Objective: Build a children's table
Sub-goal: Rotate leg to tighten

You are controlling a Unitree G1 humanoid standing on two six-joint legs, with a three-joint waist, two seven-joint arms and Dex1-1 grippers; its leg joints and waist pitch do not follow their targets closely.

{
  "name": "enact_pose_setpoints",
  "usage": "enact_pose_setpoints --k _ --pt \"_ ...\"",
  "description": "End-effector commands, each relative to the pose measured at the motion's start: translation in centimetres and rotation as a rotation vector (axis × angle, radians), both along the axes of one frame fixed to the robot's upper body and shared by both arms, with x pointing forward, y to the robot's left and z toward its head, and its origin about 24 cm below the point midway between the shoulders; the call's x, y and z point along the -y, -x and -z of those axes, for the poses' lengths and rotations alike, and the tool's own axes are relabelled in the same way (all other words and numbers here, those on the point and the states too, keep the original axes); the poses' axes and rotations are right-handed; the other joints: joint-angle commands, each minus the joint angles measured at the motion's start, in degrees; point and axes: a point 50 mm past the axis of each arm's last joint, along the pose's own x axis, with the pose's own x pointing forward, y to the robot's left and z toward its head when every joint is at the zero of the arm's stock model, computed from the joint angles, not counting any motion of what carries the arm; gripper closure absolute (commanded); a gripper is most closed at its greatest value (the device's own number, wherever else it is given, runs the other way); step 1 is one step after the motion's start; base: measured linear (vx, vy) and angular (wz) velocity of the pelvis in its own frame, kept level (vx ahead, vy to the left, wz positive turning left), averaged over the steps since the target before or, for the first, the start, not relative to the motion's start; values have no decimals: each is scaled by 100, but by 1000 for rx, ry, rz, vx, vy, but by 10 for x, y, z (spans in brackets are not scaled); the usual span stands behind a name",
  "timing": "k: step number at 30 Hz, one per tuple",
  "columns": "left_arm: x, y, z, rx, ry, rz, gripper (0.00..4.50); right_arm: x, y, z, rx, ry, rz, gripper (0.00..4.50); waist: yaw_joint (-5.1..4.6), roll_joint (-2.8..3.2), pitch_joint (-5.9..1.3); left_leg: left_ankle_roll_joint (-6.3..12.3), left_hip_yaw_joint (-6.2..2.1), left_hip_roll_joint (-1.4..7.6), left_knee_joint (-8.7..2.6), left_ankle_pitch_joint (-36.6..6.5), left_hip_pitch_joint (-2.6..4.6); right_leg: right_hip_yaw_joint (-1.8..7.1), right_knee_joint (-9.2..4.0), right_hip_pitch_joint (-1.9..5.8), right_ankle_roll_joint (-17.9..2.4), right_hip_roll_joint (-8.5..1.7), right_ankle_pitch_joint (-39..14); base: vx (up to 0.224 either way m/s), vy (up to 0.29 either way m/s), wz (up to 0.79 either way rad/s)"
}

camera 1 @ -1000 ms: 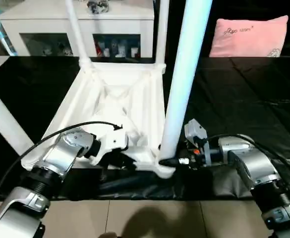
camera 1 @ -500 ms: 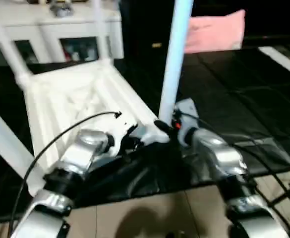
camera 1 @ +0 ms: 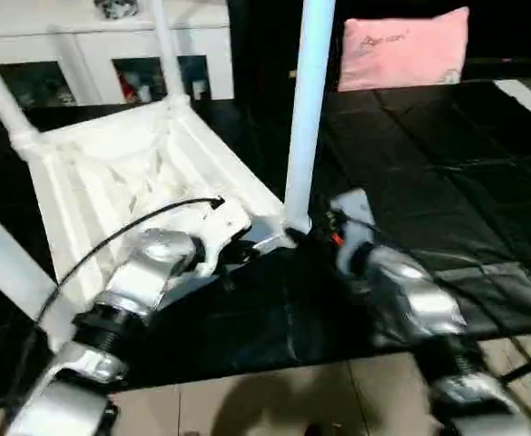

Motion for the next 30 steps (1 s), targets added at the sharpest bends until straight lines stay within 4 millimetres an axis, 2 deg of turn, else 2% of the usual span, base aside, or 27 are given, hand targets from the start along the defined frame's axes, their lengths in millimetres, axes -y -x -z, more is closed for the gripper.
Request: enact_pose_setpoints --k 1,3,5,7,11,12,14,18,20,21,22,26,27,30 --pt "5 3 -7 29 -7 148 450 3 2 -13 46 -17 -103 64 22 -13 -426 681 61 87 -338 -752 17 295 -263 447 -1345 -279 -799 0 0 0" --pt "-2 7 -4 1 -41 242 450 14 6 -21 51 -4 -201 45 89 -11 -396 567 74 97 -359 -1043 63 298 -323 409 -1235 -278 -1252 0 0 0" --pt "-3 8 -4 -4 -45 261 450 16 7 -22 49 -1 -223 33 124 -11 -393 522 77 113 -366 -1079 72 300 -322 411 -1186 -276 -1366 0 0 0" --pt "-6 11 -3 -37 -53 335 450 19 12 -26 36 41 -333 9 170 -5 -385 427 83 127 -380 -1167 88 303 -328 397 -1167 -276 -1501 0 0 0" --pt "-6 14 -4 -59 -65 421 450 21 16 -26 22 108 -455 4 262 -22 -403 407 107 139 -369 -1067 90 334 -288 384 -1228 -281 -1341 0 0 0" --pt "-5 15 -4 -66 -70 463 450 18 18 -25 19 137 -516 4 291 -44 -410 413 109 134 -366 -1041 74 334 -280 399 -1208 -288 -1367 0 0 0" --pt "-3 16 -5 -73 -73 495 450 16 19 -24 12 155 -559 4 339 -40 -417 407 116 136 -360 -1001 85 346 -275 379 -1186 -294 -1381 0 0 0" --pt "0 19 -5 -88 -76 558 450 12 19 -22 8 170 -600 4 376 -48 -419 392 126 144 -360 -972 89 366 -252 367 -1236 -291 -1298 0 0 0" --pt "2 24 -4 -107 -88 616 450 8 15 -22 -3 159 -612 20 379 -77 -411 383 129 140 -366 -983 75 367 -261 372 -1219 -295 -1400 0 0 0" --pt "3 26 -3 -118 -95 642 450 6 15 -21 -12 150 -623 20 384 -68 -405 352 127 139 -365 -1033 79 373 -270 366 -1193 -301 -1506 0 0 0" --pt "3 26 -3 -118 -95 642 450 6 15 -21 -12 150 -623 49 388 -71 -409 335 127 142 -363 -1063 86 375 -264 358 -1194 -300 -1539 0 0 0" --pt "4 29 -2 -124 -102 673 450 4 15 -20 -34 136 -654 64 404 -77 -400 328 125 148 -367 -1095 76 379 -254 361 -1169 -295 -1562 0 0 0" --pt "5 29 -3 -124 -104 683 450 3 18 -19 -58 126 -694 82 403 -89 -399 320 122 143 -366 -1095 68 379 -256 368 -1145 -296 -1589 0 0 0" --pt "5 28 -3 -123 -105 687 450 2 23 -17 -87 115 -739 101 408 -80 -400 319 123 141 -364 -1120 72 380 -272 362 -1101 -299 -1703 0 0 0"
